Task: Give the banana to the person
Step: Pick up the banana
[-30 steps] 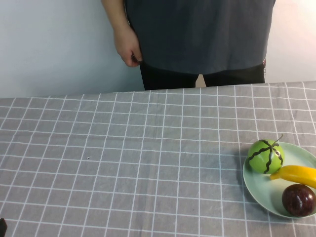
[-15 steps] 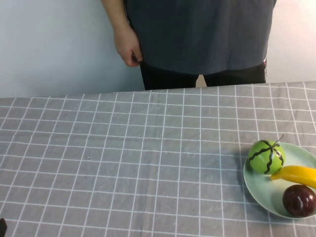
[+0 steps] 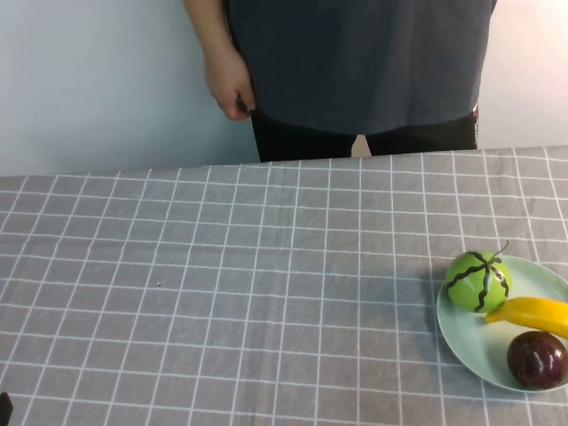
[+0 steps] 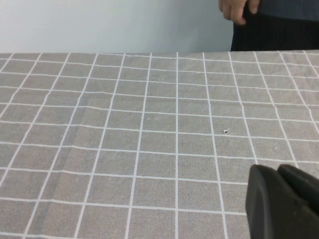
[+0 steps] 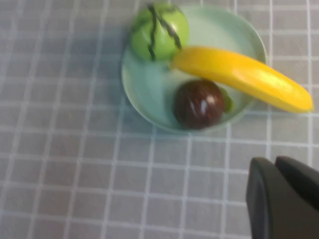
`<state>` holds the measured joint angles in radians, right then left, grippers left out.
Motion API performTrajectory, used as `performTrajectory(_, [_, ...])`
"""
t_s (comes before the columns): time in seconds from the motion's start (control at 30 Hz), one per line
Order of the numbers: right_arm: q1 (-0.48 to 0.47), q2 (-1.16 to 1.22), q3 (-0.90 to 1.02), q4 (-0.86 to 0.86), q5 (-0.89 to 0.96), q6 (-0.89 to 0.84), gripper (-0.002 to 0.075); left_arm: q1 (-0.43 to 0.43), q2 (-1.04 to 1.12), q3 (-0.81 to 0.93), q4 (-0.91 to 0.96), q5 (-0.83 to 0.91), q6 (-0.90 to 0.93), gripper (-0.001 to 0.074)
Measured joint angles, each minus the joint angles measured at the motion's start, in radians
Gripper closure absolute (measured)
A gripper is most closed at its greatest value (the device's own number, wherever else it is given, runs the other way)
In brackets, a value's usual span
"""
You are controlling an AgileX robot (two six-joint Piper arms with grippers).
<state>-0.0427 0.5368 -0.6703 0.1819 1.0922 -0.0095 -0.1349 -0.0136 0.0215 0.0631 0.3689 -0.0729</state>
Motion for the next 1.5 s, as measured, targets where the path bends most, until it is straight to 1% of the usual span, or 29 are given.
performTrajectory(0.07, [0.002,0.083,-0.050,-0.026,0.047,-0.033,0.0732,0.000,0.000,0.000,0.000,0.000,0.000,0.0740])
performTrajectory(0.23, [0.043,0.254,-0.106,-0.048,0.067,-0.123,0.0732,0.000,0.000,0.000,0.000,0.000,0.000,0.0740])
performTrajectory(0.4, [0.153,0.441,-0.136,-0.064,0.067,-0.234,0.0732,0.000,0.000,0.000,0.000,0.000,0.000,0.0740])
performTrajectory(0.47, [0.207,0.506,-0.140,-0.082,0.063,-0.267,0.0719,0.000,0.000,0.000,0.000,0.000,0.000,0.0740])
performTrajectory(0.53, [0.245,0.553,-0.142,-0.093,0.060,-0.292,0.0677,0.000,0.000,0.000,0.000,0.000,0.000,0.0740])
performTrajectory(0.6, [0.257,0.594,-0.142,-0.104,0.044,-0.329,0.0600,0.000,0.000,0.000,0.000,0.000,0.000,0.0740])
performTrajectory(0.67, [0.259,0.623,-0.142,-0.130,0.009,-0.391,0.0475,0.000,0.000,0.000,0.000,0.000,0.000,0.0740])
performTrajectory(0.77, [0.238,0.635,-0.122,-0.166,-0.089,-0.536,0.0267,0.000,0.000,0.000,0.000,0.000,0.000,0.0740])
performTrajectory(0.83, [0.212,0.635,-0.092,-0.182,-0.150,-0.654,0.0182,0.000,0.000,0.000,0.000,0.000,0.000,0.0739])
performTrajectory(0.87, [0.196,0.635,-0.072,-0.182,-0.182,-0.712,0.0155,0.000,0.000,0.000,0.000,0.000,0.000,0.0739])
performTrajectory(0.93, [0.167,0.640,-0.038,-0.182,-0.244,-0.801,0.0127,0.000,0.000,0.000,0.000,0.000,0.000,0.0740])
performTrajectory(1.03, [0.118,0.671,-0.002,-0.182,-0.317,-0.877,0.0112,0.000,0.000,0.000,0.000,0.000,0.000,0.0740])
performTrajectory(1.17, [0.058,0.755,0.005,-0.176,-0.372,-0.967,0.0106,0.000,0.000,0.000,0.000,0.000,0.000,0.0739])
performTrajectory(1.27, [0.033,0.828,0.005,-0.172,-0.400,-1.039,0.0105,0.000,0.000,0.000,0.000,0.000,0.000,0.0740])
performTrajectory(1.5, [-0.021,0.946,0.005,-0.164,-0.505,-1.131,0.0104,0.000,0.000,0.000,0.000,0.000,0.000,0.0740])
